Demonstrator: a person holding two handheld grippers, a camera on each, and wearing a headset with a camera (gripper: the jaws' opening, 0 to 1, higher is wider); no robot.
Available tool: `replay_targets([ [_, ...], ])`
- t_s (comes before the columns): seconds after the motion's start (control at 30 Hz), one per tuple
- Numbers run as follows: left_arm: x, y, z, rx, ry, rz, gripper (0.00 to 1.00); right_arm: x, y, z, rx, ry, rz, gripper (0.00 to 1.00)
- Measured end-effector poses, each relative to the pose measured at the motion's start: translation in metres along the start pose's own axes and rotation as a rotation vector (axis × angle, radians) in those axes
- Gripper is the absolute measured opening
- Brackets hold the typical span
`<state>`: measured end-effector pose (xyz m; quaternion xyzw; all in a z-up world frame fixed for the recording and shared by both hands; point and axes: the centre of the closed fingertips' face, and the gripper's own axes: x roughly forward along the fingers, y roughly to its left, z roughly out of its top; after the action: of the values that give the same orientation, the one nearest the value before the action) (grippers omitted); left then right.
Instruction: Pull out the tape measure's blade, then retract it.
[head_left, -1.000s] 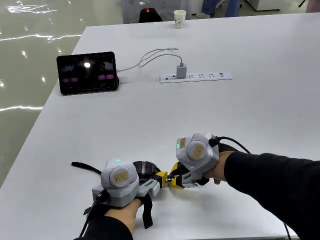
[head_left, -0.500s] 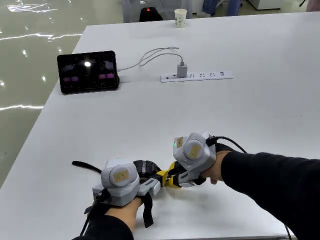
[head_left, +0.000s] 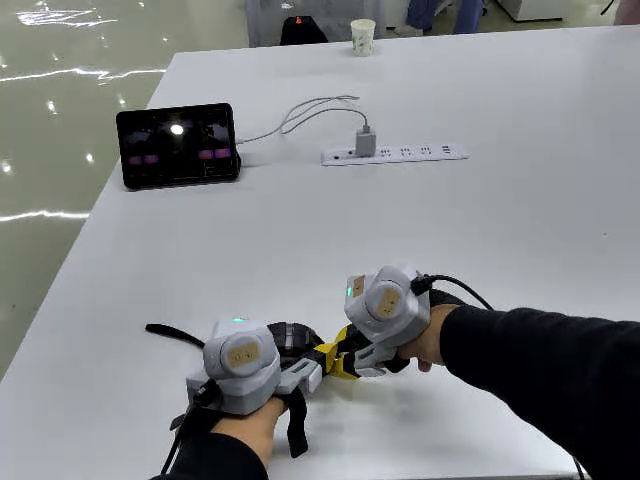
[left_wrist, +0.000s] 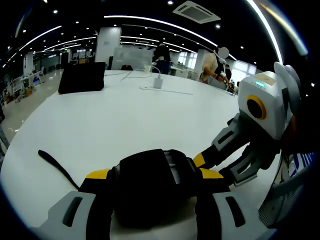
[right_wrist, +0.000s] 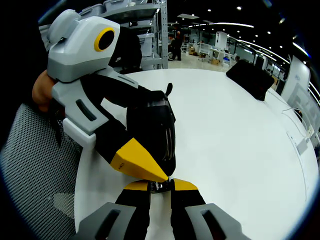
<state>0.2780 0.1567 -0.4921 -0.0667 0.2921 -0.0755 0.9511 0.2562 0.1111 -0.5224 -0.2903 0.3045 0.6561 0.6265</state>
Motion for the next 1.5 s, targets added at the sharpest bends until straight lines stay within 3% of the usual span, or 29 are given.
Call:
replay_targets([
  [1.03, 0.001, -0.001, 0.002, 0.013, -0.003, -0.008, 0.65, -0.005, -0.001, 0.003, -0.012, -0.014, -0.042, 0.13],
  [1.33, 0.0, -0.001, 0.004, 0.013, 0.012, -0.039, 0.64, -0.015, -0.002, 0.004, -0.001, -0.037, -0.066, 0.13],
  [1.43, -0.004, -0.001, 0.008, -0.039, -0.004, -0.073, 0.63, -0.018, -0.001, 0.001, 0.003, -0.044, -0.075, 0.13],
  [1.5, -0.004, 0.001, 0.009, -0.031, 0.002, -0.075, 0.63, -0.021, -0.002, -0.001, 0.02, -0.052, -0.082, 0.13],
])
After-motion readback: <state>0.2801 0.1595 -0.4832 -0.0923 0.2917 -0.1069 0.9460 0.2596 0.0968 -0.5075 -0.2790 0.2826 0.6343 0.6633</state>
